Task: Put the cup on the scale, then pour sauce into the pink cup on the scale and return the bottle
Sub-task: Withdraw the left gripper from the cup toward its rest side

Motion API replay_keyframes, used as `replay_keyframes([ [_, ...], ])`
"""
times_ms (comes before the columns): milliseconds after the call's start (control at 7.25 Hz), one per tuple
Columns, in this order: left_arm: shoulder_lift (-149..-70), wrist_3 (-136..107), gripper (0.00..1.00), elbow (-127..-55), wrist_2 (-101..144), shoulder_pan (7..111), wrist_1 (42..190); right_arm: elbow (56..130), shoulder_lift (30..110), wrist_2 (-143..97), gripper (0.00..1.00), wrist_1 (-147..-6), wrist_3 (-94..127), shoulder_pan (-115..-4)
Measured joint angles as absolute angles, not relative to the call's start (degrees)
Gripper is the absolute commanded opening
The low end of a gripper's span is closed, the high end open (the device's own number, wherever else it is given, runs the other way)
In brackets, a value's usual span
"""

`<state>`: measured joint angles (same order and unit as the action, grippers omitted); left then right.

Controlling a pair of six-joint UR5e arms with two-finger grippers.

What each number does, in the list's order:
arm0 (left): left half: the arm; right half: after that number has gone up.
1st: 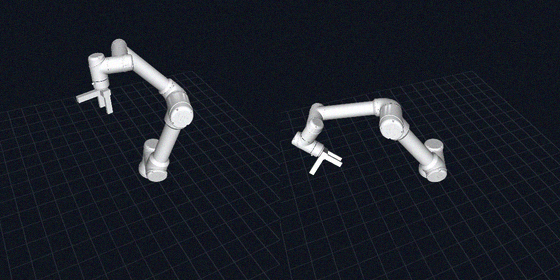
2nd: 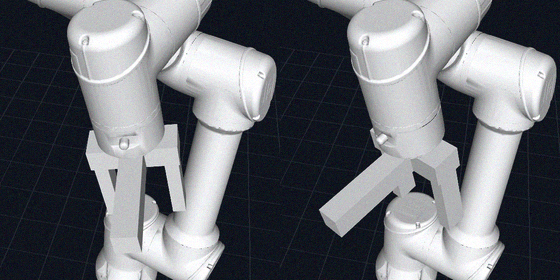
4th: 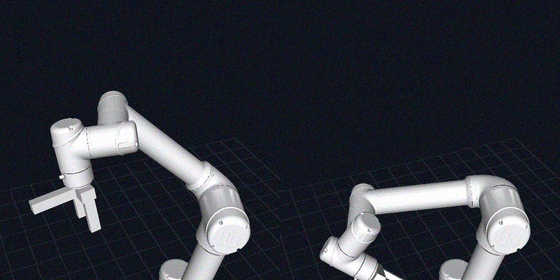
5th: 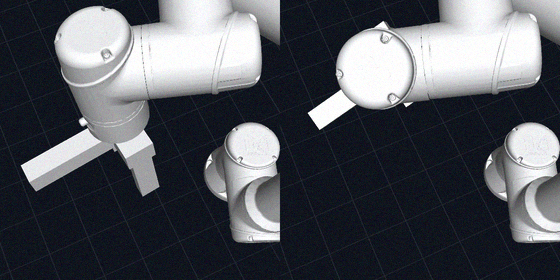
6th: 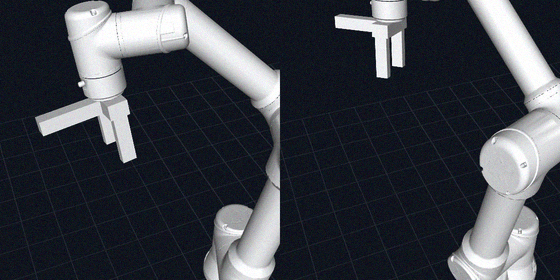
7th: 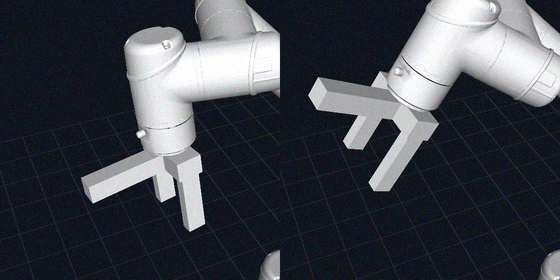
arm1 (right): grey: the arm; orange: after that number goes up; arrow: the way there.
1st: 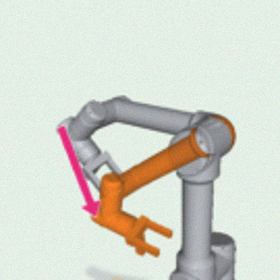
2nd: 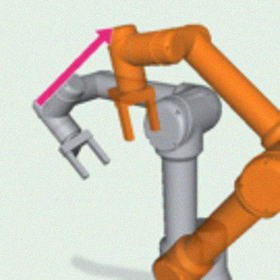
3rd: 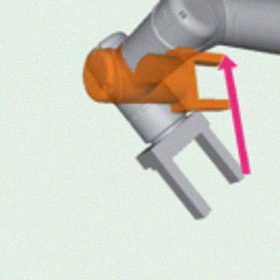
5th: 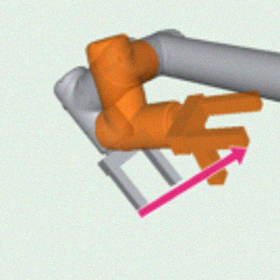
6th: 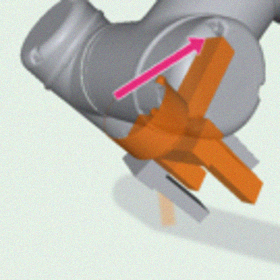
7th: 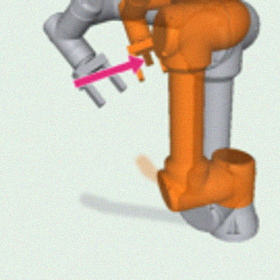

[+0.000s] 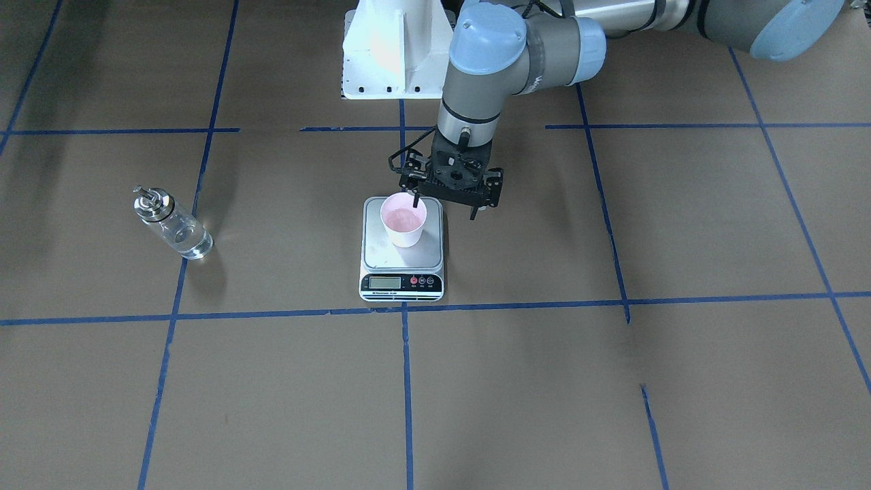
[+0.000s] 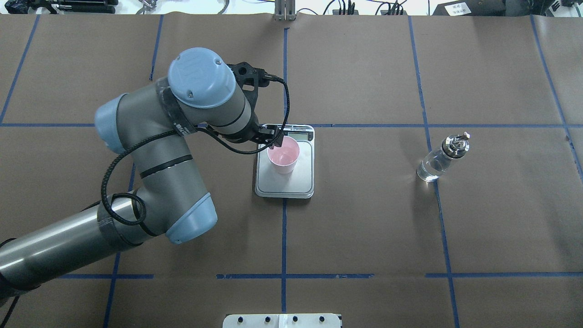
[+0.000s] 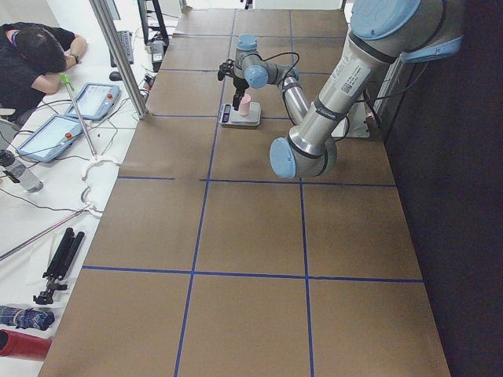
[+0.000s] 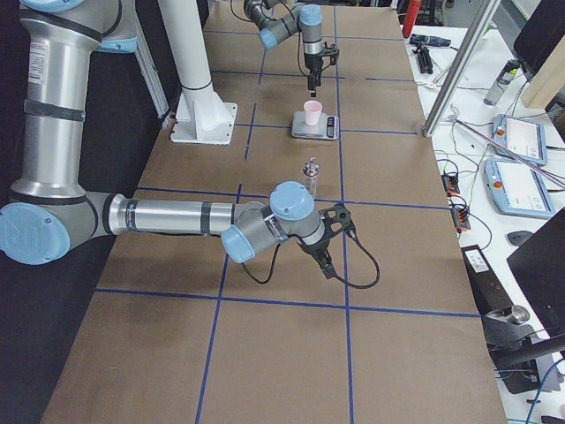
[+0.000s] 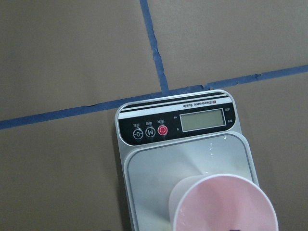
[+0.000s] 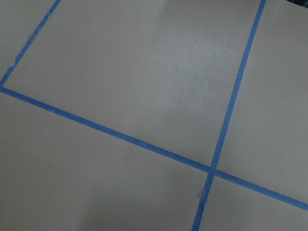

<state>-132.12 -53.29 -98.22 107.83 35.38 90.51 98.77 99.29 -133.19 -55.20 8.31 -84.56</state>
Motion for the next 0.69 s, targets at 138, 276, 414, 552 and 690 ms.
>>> replay_keyframes([
  [138, -129.1, -48.9, 1.00, -102.7, 107.9, 37.2, 88.0, 99.8, 99.3, -134.8, 1.00, -53.0, 12.9, -84.4],
  [276, -124.8, -43.8, 1.00, -107.9, 107.9, 39.4, 86.0, 101.6, 99.6, -136.4, 1.00, -51.2, 18.2, -83.7],
  [414, -119.4, -37.1, 1.00, -112.9, 108.0, 42.5, 84.7, 104.8, 100.1, -137.0, 1.00, -50.3, 24.3, -81.9],
  [552, -113.6, -29.2, 1.00, -116.7, 108.2, 47.0, 84.2, 108.9, 100.5, -136.4, 1.00, -49.9, 31.5, -79.0],
  [690, -109.0, -21.7, 1.00, -118.5, 109.7, 52.9, 84.0, 113.0, 100.7, -133.7, 1.00, -50.0, 38.8, -74.8],
])
